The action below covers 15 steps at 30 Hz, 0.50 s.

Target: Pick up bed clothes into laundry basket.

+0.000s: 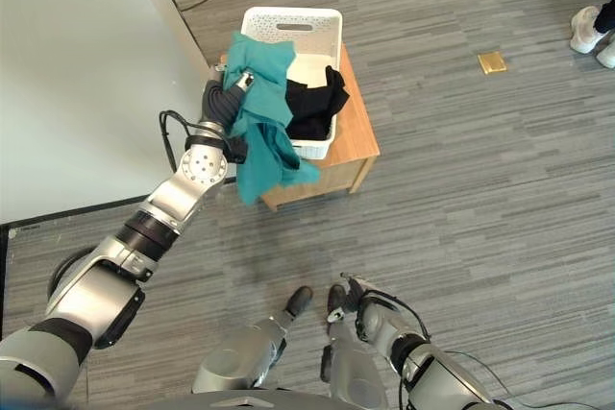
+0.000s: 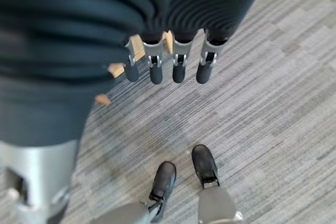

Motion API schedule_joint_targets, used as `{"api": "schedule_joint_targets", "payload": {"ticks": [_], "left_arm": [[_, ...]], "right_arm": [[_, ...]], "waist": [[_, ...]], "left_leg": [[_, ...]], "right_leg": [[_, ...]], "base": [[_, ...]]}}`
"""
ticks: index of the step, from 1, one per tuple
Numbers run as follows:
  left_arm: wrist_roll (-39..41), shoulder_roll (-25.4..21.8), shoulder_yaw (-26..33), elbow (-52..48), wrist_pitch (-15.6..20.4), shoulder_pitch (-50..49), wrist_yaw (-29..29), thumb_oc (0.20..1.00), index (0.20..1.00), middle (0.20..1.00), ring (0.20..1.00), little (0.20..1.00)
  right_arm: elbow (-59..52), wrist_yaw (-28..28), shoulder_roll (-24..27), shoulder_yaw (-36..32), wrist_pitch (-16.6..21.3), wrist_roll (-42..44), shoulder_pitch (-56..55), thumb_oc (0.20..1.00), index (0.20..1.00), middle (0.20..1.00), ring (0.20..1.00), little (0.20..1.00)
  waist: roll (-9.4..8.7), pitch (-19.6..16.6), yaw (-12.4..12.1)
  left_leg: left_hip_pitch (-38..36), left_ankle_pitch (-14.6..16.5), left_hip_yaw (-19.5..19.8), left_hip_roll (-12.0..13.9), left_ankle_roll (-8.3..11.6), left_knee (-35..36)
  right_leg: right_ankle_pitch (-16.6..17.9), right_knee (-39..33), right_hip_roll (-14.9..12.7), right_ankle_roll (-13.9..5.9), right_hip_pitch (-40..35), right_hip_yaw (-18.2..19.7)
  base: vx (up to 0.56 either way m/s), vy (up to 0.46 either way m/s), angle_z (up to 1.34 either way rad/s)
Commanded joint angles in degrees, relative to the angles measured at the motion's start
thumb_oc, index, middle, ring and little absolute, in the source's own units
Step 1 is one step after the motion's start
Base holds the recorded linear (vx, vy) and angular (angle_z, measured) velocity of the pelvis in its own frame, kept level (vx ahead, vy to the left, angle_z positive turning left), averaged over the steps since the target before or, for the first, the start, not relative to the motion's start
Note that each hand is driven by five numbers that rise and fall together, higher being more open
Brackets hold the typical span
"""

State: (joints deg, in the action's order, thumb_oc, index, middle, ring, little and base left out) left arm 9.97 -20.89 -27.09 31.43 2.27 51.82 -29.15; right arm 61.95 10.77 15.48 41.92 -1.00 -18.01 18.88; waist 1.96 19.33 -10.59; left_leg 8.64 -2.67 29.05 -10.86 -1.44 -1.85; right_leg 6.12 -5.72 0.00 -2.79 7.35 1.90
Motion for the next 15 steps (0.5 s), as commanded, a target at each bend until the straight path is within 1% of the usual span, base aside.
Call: {"api": "schedule_joint_targets", "payload": {"ticks": [1,4,5,6,7,8,10,11,12,15], "left_arm": [[-1.7,-0.1,1.0,2.2,2.5,11.9,-2.1,0.2,0.2,0.2,0.2,0.2],[0.0,-2.3,-1.0,5.8,2.5,19.4,-2.0,0.2,0.2,0.2,0.2,0.2],[0.1,-2.3,-1.1,6.0,2.6,19.6,-2.0,0.2,0.2,0.2,0.2,0.2],[2.2,-3.7,-3.9,10.6,2.8,27.5,-2.1,0.2,0.2,0.2,0.2,0.2],[3.4,-4.3,-5.2,12.6,2.6,30.5,-1.9,0.2,0.2,0.2,0.2,0.2],[7.4,-6.4,-7.8,19.1,3.1,37.9,-0.8,0.2,0.2,0.2,0.2,0.2],[10.1,-8.1,-10.1,23.3,3.3,43.0,0.7,0.2,0.2,0.2,0.2,0.2],[12.6,-9.3,-12.4,26.8,3.4,47.8,2.6,0.2,0.2,0.2,0.2,0.2],[12.8,-9.3,-12.5,27.1,3.5,48.1,2.7,0.2,0.2,0.2,0.2,0.2],[14.3,-11.6,-15.5,29.1,4.2,52.9,4.2,0.2,0.2,0.2,0.2,0.2]], "right_arm": [[-0.1,-0.3,2.0,-2.2,0.6,-0.4,-3.4,1.0,1.0,1.0,1.0,1.0],[0.8,-1.1,2.7,-1.8,0.3,-1.0,-3.6,1.0,1.0,1.0,1.0,1.0],[0.8,-1.1,2.6,-1.9,0.3,-1.0,-3.6,1.0,1.0,1.0,1.0,1.0],[1.9,-1.9,3.1,-1.0,-0.2,-1.9,-2.5,1.0,1.0,1.0,1.0,1.0],[2.2,-2.3,3.5,-0.5,-0.4,-2.0,-1.8,1.0,1.0,1.0,1.0,1.0],[2.7,-2.9,4.1,0.2,-0.6,-2.4,0.4,1.0,1.0,1.0,1.0,1.0],[3.0,-3.3,4.7,0.7,-0.7,-2.6,1.7,1.0,1.0,1.0,1.0,1.0],[3.2,-3.7,5.1,1.2,-0.8,-2.6,2.7,1.0,1.0,1.0,1.0,1.0],[3.2,-3.8,5.0,1.1,-0.8,-2.6,2.9,1.0,1.0,1.0,1.0,1.0],[3.6,-4.3,5.3,1.2,-1.0,-2.7,3.5,1.0,1.0,1.0,1.0,1.0]], "waist": [[3.36,-2.9,0.0],[4.02,-3.9,0.3],[3.98,-3.8,0.3],[4.22,-4.7,0.3],[4.37,-5.1,0.4],[4.34,-5.6,0.4],[4.38,-6.0,0.5],[4.46,-6.2,0.6],[4.38,-6.2,0.6],[4.6,-6.4,0.5]], "left_leg": [[0.2,-1.3,-2.3,2.3,1.02,6.9],[-0.4,-0.9,-3.1,2.7,1.17,6.9],[-0.4,-0.9,-3.1,2.7,1.17,6.9],[-0.6,-0.8,-3.8,2.9,1.23,6.9],[-0.6,-0.8,-4.0,2.9,1.23,6.9],[-0.3,-0.8,-4.8,3.0,1.21,6.9],[-0.1,-0.7,-5.3,3.2,1.22,6.9],[0.3,-0.6,-5.9,3.3,1.25,6.9],[0.4,-0.6,-5.9,3.3,1.25,6.9],[1.0,-0.5,-6.2,3.1,1.21,6.9]], "right_leg": [[-3.9,0.7,0.2,-2.27,0.9,-2.2],[-4.3,0.7,-0.1,-2.64,0.1,-3.0],[-4.3,0.7,-0.1,-2.64,0.1,-3.0],[-4.5,0.7,-0.3,-2.98,-0.3,-3.2],[-4.6,0.7,-0.4,-3.1,-0.4,-3.3],[-4.7,0.7,-0.8,-3.45,-0.1,-3.5],[-4.7,0.7,-1.1,-3.67,0.2,-3.7],[-4.8,0.7,-1.5,-4.05,0.5,-4.0],[-4.8,0.7,-1.6,-4.06,0.6,-4.0],[-4.9,0.7,-2.1,-4.39,1.1,-4.2]], "base": [[0.09,-0.032,0.13],[0.1,-0.012,0.15],[0.12,0.002,0.11],[0.13,0.011,0.07],[0.21,0.033,-0.02],[0.15,0.037,-0.09],[0.14,0.043,-0.16],[0.1,0.036,-0.1],[0.1,0.048,-0.07],[0.09,0.039,-0.05]]}}
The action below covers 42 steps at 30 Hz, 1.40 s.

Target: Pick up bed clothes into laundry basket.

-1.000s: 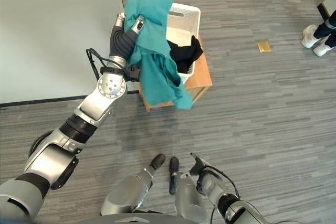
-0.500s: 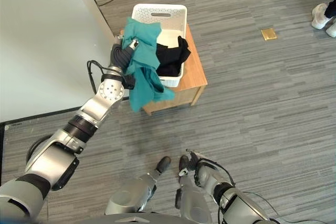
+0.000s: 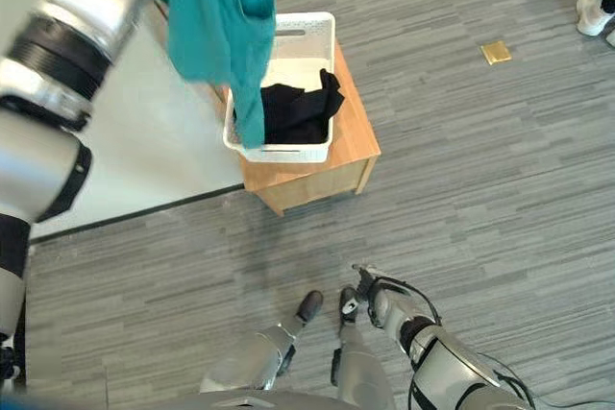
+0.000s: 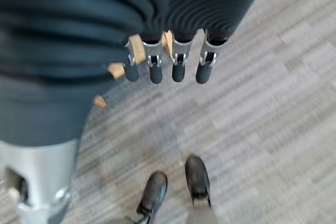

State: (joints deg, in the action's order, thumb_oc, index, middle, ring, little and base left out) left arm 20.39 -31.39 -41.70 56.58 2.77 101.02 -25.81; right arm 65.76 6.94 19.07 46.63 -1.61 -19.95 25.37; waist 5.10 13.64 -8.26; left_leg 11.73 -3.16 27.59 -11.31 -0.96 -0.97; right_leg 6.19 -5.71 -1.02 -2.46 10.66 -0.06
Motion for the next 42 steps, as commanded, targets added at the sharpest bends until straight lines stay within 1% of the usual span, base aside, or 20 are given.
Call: {"api": "schedule_joint_targets", "payload": {"ticks": [1,5,11,12,13,14,16,17,18,19,22,23,27,32,34,35,36,37,40,42], "left_arm": [[5.8,-1.4,-0.6,3.7,4.1,4.5,1.0,0.2,0.2,0.2,0.2,0.2],[11.5,-2.7,0.5,3.4,5.0,4.3,2.5,0.2,0.2,0.2,0.2,0.2],[9.3,-3.2,-1.7,3.3,4.8,6.4,1.9,0.2,0.2,0.2,0.2,0.2],[8.0,-2.6,-3.0,4.8,4.0,8.2,1.4,0.2,0.2,0.2,0.2,0.2],[6.9,-2.2,-4.0,6.9,3.2,10.5,1.1,0.2,0.2,0.2,0.2,0.2],[7.0,-2.2,-4.1,7.0,3.2,10.7,1.1,0.2,0.2,0.2,0.2,0.2],[6.0,-2.2,-4.8,8.7,2.7,12.2,1.2,0.2,0.2,0.2,0.2,0.2],[5.3,-1.1,-5.3,9.1,2.3,13.8,0.7,0.2,0.2,0.2,0.2,0.2],[5.3,-1.1,-5.3,9.2,2.3,13.9,0.7,0.2,0.2,0.2,0.2,0.2],[4.7,0.4,-6.3,9.5,2.0,16.2,0.2,0.2,0.2,0.2,0.2,0.2],[5.2,0.9,-6.3,9.8,2.0,16.6,0.4,0.2,0.2,0.2,0.2,0.2],[5.2,1.0,-6.1,10.6,1.8,16.9,0.6,0.2,0.2,0.2,0.2,0.2],[4.7,3.2,-5.1,11.1,1.2,16.7,0.7,0.2,0.2,0.2,0.2,0.2],[2.4,6.6,-3.8,10.7,0.7,15.5,-1.1,0.2,0.2,0.2,0.2,0.2],[2.0,7.0,-3.8,10.6,0.4,15.7,-1.3,0.2,0.2,0.2,0.2,0.2],[0.5,7.5,-4.5,11.3,-0.4,16.2,-1.8,0.2,0.2,0.2,0.2,0.2],[0.5,7.5,-4.6,11.3,-0.4,16.2,-1.8,0.2,0.2,0.2,0.2,0.2],[-0.9,8.1,-5.0,12.1,-0.9,16.8,-2.2,0.2,0.2,0.2,0.2,0.2],[-2.2,8.7,-4.5,11.9,-1.0,15.9,-3.2,0.2,0.2,0.2,0.2,0.2],[-4.0,10.0,-4.0,11.1,-1.3,14.2,-4.0,0.2,0.2,0.2,0.2,0.2]], "right_arm": [[-0.2,-0.6,1.9,-3.4,-0.5,-0.7,-2.7,1.0,1.0,1.0,1.0,1.0],[-0.2,-0.8,1.9,-3.8,-1.3,0.3,-1.8,1.0,1.0,1.0,1.0,1.0],[-0.3,-0.3,1.5,-3.3,-1.2,0.9,0.0,1.0,1.0,1.0,1.0,1.0],[-0.5,0.3,1.2,-2.8,-1.0,1.8,1.8,1.0,1.0,1.0,1.0,1.0],[-0.6,0.9,0.9,-2.4,-0.8,2.4,3.1,1.0,1.0,1.0,1.0,1.0],[-0.6,0.9,0.9,-2.4,-0.8,2.4,3.3,1.0,1.0,1.0,1.0,1.0],[-0.9,1.5,1.1,-2.4,-0.3,3.0,3.3,1.0,1.0,1.0,1.0,1.0],[-1.0,2.1,1.4,-2.4,0.0,3.4,3.4,1.0,1.0,1.0,1.0,1.0],[-1.0,2.1,1.4,-2.5,0.0,3.4,3.4,1.0,1.0,1.0,1.0,1.0],[-0.8,2.6,1.3,-2.1,0.1,4.3,4.4,1.0,1.0,1.0,1.0,1.0],[-0.5,2.7,1.1,-2.2,0.1,4.8,5.0,1.0,1.0,1.0,1.0,1.0],[-0.6,3.0,1.0,-1.8,0.4,5.0,5.0,1.0,1.0,1.0,1.0,1.0],[-0.1,3.4,1.5,-1.1,0.6,5.0,5.1,1.0,1.0,1.0,1.0,1.0],[1.3,4.6,0.6,0.0,0.3,5.8,8.0,1.0,1.0,1.0,1.0,1.0],[1.6,4.7,0.3,0.3,0.3,5.7,8.1,1.0,1.0,1.0,1.0,1.0],[1.7,5.2,-0.5,0.9,0.5,6.1,8.8,1.0,1.0,1.0,1.0,1.0],[1.8,5.3,-0.5,0.9,0.5,6.1,8.9,1.0,1.0,1.0,1.0,1.0],[1.8,5.9,-1.4,1.0,0.8,7.0,9.8,1.0,1.0,1.0,1.0,1.0],[1.2,6.5,-2.1,1.6,1.3,7.4,10.0,1.0,1.0,1.0,1.0,1.0],[1.3,6.5,-2.3,1.7,1.6,7.8,9.1,1.0,1.0,1.0,1.0,1.0]], "waist": [[1.6,-0.9,-2.0],[2.09,-1.1,-2.5],[2.07,0.0,-2.8],[1.7,1.0,-2.5],[0.93,2.4,-2.1],[0.84,2.4,-2.2],[0.04,3.6,-1.7],[-0.79,4.8,-1.2],[-0.83,4.9,-1.2],[-2.09,6.3,-1.0],[-2.66,6.9,-0.8],[-3.56,7.8,-0.8],[-5.29,9.9,-0.7],[-6.37,12.9,-0.7],[-6.72,13.3,-0.4],[-7.34,14.2,0.1],[-7.42,14.2,0.1],[-8.07,15.1,0.5],[-8.62,16.1,0.9],[-8.97,16.1,1.1]], "left_leg": [[-1.9,-0.1,-4.5,3.3,0.68,6.0],[-1.4,0.0,-3.8,2.7,0.33,6.0],[-0.1,-0.2,-3.9,2.5,0.03,6.0],[0.9,-0.4,-4.3,2.6,-0.05,6.0],[2.0,-0.7,-5.0,2.9,0.02,6.0],[2.1,-0.7,-5.1,2.9,0.02,6.0],[2.9,-0.9,-5.5,3.3,0.15,6.0],[3.8,-1.2,-5.4,3.4,0.2,6.0],[3.9,-1.2,-5.4,3.4,0.21,6.0],[4.6,-1.5,-5.0,3.5,0.2,6.0],[5.0,-1.7,-4.9,3.5,0.32,6.0],[5.6,-1.9,-4.6,3.8,0.45,6.0],[6.6,-2.4,-3.5,3.7,0.79,6.0],[7.3,-3.1,-2.7,3.9,1.39,6.0],[7.5,-3.2,-2.7,4.0,1.44,6.0],[8.0,-3.4,-2.9,4.3,1.46,6.0],[8.0,-3.4,-2.9,4.3,1.46,6.0],[8.4,-3.5,-3.1,4.5,1.36,6.0],[9.0,-3.7,-3.3,4.7,1.31,6.0],[9.3,-3.8,-3.2,4.8,1.23,6.0]], "right_leg": [[-4.9,0.7,-1.2,-4.74,-2.0,-2.2],[-5.0,0.7,-1.5,-4.75,-1.5,-1.5],[-4.6,0.7,-1.5,-4.91,-0.2,-0.8],[-4.3,0.7,-1.2,-4.95,0.8,-0.5],[-3.9,0.7,-1.0,-5.01,1.8,-0.2],[-3.9,0.7,-1.0,-5.01,1.9,-0.1],[-3.6,0.7,-0.7,-5.1,2.6,0.0],[-3.4,0.7,-0.5,-5.05,3.2,0.0],[-3.4,0.7,-0.5,-5.05,3.3,-0.1],[-3.2,0.7,-0.4,-4.96,3.9,-0.7],[-3.1,0.7,-0.4,-4.99,4.2,-1.1],[-2.7,0.7,-0.1,-5.08,4.7,-1.3],[-2.7,0.7,0.4,-4.81,5.2,-2.0],[-2.4,0.7,0.7,-4.41,5.6,-3.1],[-2.4,0.7,0.8,-4.33,5.8,-3.3],[-2.0,0.7,1.0,-4.34,6.4,-3.5],[-2.0,0.7,1.0,-4.33,6.4,-3.5],[-1.6,0.7,1.4,-4.37,6.9,-3.3],[-1.3,0.7,1.8,-4.48,7.9,-3.0],[-1.3,0.7,2.0,-4.26,8.5,-2.9]], "base": [[0.11,0.04,0.01],[0.08,0.035,0.06],[0.01,0.037,0.01],[-0.06,0.044,-0.01],[-0.06,0.043,-0.01],[-0.05,0.017,-0.06],[-0.05,0.007,-0.18],[-0.06,-0.002,-0.21],[-0.09,-0.021,-0.11],[-0.05,-0.007,0.02],[-0.06,-0.021,0.09],[-0.08,-0.044,0.13],[-0.08,-0.065,0.11],[-0.05,-0.048,0.2],[-0.03,-0.03,0.11],[0.0,0.0,0.0],[-0.04,-0.021,0.02],[-0.03,-0.008,0.03],[-0.03,0.016,-0.06],[-0.01,0.011,-0.18]]}}
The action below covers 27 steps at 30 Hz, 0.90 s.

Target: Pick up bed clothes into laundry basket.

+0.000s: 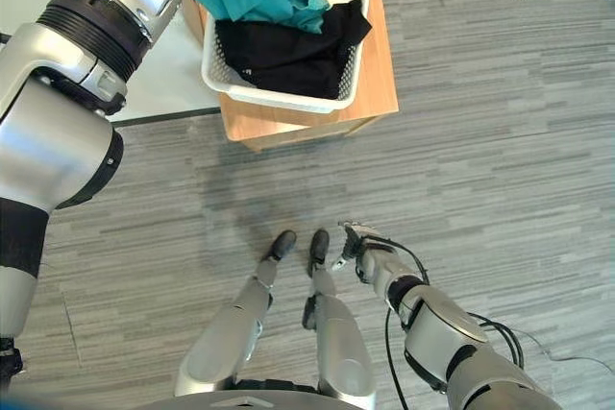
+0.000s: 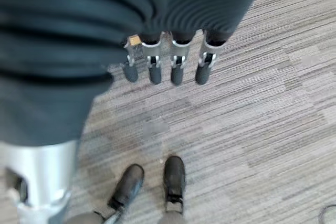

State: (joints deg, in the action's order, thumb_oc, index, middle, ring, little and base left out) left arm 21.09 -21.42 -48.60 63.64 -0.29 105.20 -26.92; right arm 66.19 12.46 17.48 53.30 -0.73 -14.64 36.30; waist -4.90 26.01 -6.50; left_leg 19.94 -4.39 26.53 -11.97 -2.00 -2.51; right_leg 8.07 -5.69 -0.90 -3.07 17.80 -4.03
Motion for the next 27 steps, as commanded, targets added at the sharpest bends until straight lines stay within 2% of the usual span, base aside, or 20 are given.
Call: {"api": "schedule_joint_targets", "payload": {"ticks": [1,2,5,10,16,21,26,27], "left_arm": [[-5.3,0.5,3.6,3.2,1.7,8.6,-3.1,0.947,0.947,0.947,0.947,0.947],[-6.3,1.6,4.4,2.9,1.3,7.0,-3.6,1.0,1.0,1.0,1.0,1.0],[-8.1,5.4,5.8,2.5,0.7,4.1,-4.2,1.0,1.0,1.0,1.0,1.0],[-9.8,7.5,6.7,1.7,0.3,1.8,-5.1,1.0,1.0,1.0,1.0,1.0],[-10.0,9.2,7.6,0.7,0.2,0.0,-5.9,1.0,1.0,1.0,1.0,1.0],[-10.5,11.4,8.6,-1.2,0.2,-1.3,-7.6,1.0,1.0,1.0,1.0,1.0],[-8.0,13.8,15.6,-14.4,2.8,-8.9,-14.7,1.0,1.0,1.0,1.0,1.0],[-9.6,14.6,17.5,-21.6,3.2,-13.8,-16.5,1.0,1.0,1.0,1.0,1.0]], "right_arm": [[0.7,1.0,-0.6,-4.8,1.1,2.2,-3.0,1.0,1.0,1.0,1.0,1.0],[0.6,1.1,-0.6,-4.7,1.3,2.4,-3.3,1.0,1.0,1.0,1.0,1.0],[0.7,1.3,-0.9,-4.6,1.5,3.6,-3.0,1.0,1.0,1.0,1.0,1.0],[0.6,1.4,-1.4,-3.6,1.9,3.5,-3.4,1.0,1.0,1.0,1.0,1.0],[0.8,1.1,-1.5,-3.0,1.9,3.6,-3.4,1.0,1.0,1.0,1.0,1.0],[1.8,0.7,-1.7,-3.3,1.8,3.8,-4.7,1.0,1.0,1.0,1.0,1.0],[1.2,1.4,-2.4,-5.1,1.4,4.1,-7.6,1.0,1.0,1.0,1.0,1.0],[0.5,2.2,-2.4,-6.7,1.5,4.8,-9.0,1.0,1.0,1.0,1.0,1.0]], "waist": [[0.86,3.8,-0.6],[0.72,3.8,-0.6],[0.12,3.8,-0.5],[-0.32,3.8,-0.4],[-0.1,3.8,-0.7],[0.55,3.8,-2.1],[1.64,3.6,-3.8],[2.19,2.6,-4.6]], "left_leg": [[1.3,-2.6,-2.1,5.4,2.3,7.5],[1.6,-2.6,-2.0,5.4,2.36,7.5],[2.2,-3.0,-1.5,5.2,2.53,7.5],[2.5,-3.1,-1.4,5.3,2.71,7.5],[2.0,-3.2,-1.1,5.3,2.82,7.5],[0.2,-3.1,-0.1,4.9,3.0,7.5],[-2.8,-2.7,1.2,4.4,3.17,7.5],[-3.6,-2.6,1.9,4.1,3.31,7.5]], "right_leg": [[-3.3,0.7,2.0,-3.47,1.6,1.0],[-3.4,0.7,2.0,-3.37,1.9,0.9],[-3.6,0.7,2.4,-2.89,2.5,0.9],[-3.7,0.7,2.7,-2.66,2.8,0.7],[-3.8,0.7,2.9,-2.53,2.1,0.5],[-4.6,0.7,2.8,-2.1,-0.1,-0.4],[-5.6,0.7,2.6,-1.45,-3.4,-0.8],[-6.1,0.7,2.4,-1.15,-4.5,-1.1]], "base": [[-0.01,-0.004,-0.19],[-0.01,-0.011,-0.18],[-0.01,-0.024,-0.01],[0.0,-0.024,-0.01],[0.0,-0.027,0.06],[-0.01,-0.059,0.11],[-0.01,-0.048,0.03],[0.0,-0.035,0.03]]}}
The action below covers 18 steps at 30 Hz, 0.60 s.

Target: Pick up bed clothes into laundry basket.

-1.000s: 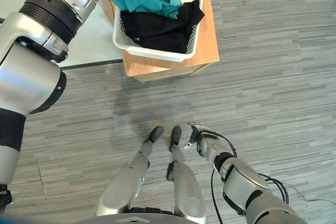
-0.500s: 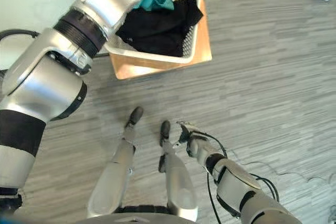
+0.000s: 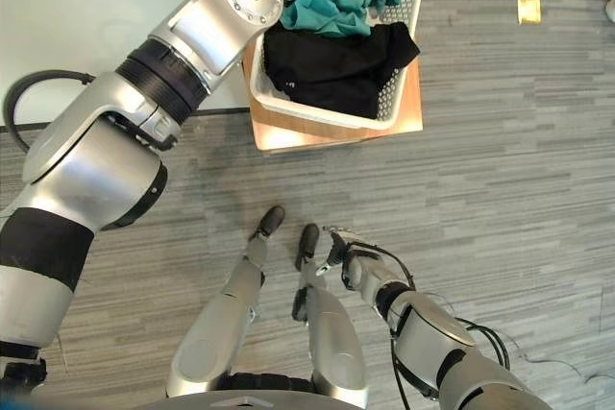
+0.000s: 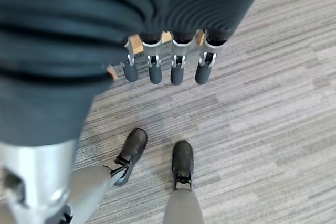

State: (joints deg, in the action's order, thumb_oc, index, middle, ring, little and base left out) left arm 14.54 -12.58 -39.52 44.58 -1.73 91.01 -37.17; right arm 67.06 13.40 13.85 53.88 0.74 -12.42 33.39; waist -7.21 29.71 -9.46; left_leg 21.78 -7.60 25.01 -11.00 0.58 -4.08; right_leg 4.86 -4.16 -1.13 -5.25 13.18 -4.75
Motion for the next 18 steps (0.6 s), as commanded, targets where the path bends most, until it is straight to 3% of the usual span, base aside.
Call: {"api": "schedule_joint_targets", "payload": {"ticks": [1,6,10,13,18], "left_arm": [[-3.2,5.8,8.4,-2.9,4.5,0.0,-6.3,1.0,1.0,1.0,1.0,1.0],[-7.7,8.5,7.4,-17.3,4.9,-12.7,-3.9,1.0,1.0,1.0,1.0,1.0],[-7.8,10.1,6.3,-19.5,5.9,-19.4,-1.7,1.0,1.0,1.0,1.0,1.0],[-5.8,11.2,5.7,-20.2,7.5,-27.7,1.3,1.0,1.0,1.0,1.0,1.0],[-5.2,10.8,4.8,-19.0,8.7,-34.4,2.9,1.0,1.0,1.0,1.0,1.0]], "right_arm": [[-0.4,1.3,1.2,-7.3,0.1,2.6,-6.3,1.0,1.0,1.0,1.0,1.0],[-5.2,4.4,2.0,-15.0,1.0,7.5,-7.3,1.0,1.0,1.0,1.0,1.0],[-11.2,6.0,3.4,-18.9,1.6,9.7,-7.2,1.0,1.0,1.0,1.0,1.0],[-21.3,7.8,6.1,-22.6,1.9,10.1,-6.8,1.0,1.0,1.0,1.0,1.0],[-27.6,10.5,7.9,-23.7,1.9,8.0,-1.1,1.0,1.0,1.0,1.0,1.0]], "waist": [[4.53,-1.2,-1.6],[6.2,-4.9,-3.1],[7.31,-7.5,-3.3],[9.27,-10.3,-3.7],[10.87,-14.5,-3.8]], "left_leg": [[-5.6,0.6,3.5,3.2,0.74,9.1],[-7.8,0.9,5.9,2.3,0.9,9.1],[-9.3,0.8,6.9,1.9,0.73,9.1],[-11.7,0.5,8.9,1.0,0.95,8.9],[-13.7,0.4,9.7,0.6,0.62,9.1]], "right_leg": [[-2.9,-0.8,2.7,1.04,0.0,-0.4],[-3.8,-0.8,2.3,1.66,-2.7,-1.0],[-4.1,-0.8,2.1,1.85,-4.5,-0.8],[-5.1,-0.8,1.7,2.51,-7.8,-1.4],[-5.4,-0.8,1.4,2.57,-10.2,-1.8]], "base": [[-0.01,-0.04,0.13],[-0.01,-0.011,0.19],[0.01,0.03,0.14],[0.06,0.024,0.07],[0.04,0.037,0.21]]}}
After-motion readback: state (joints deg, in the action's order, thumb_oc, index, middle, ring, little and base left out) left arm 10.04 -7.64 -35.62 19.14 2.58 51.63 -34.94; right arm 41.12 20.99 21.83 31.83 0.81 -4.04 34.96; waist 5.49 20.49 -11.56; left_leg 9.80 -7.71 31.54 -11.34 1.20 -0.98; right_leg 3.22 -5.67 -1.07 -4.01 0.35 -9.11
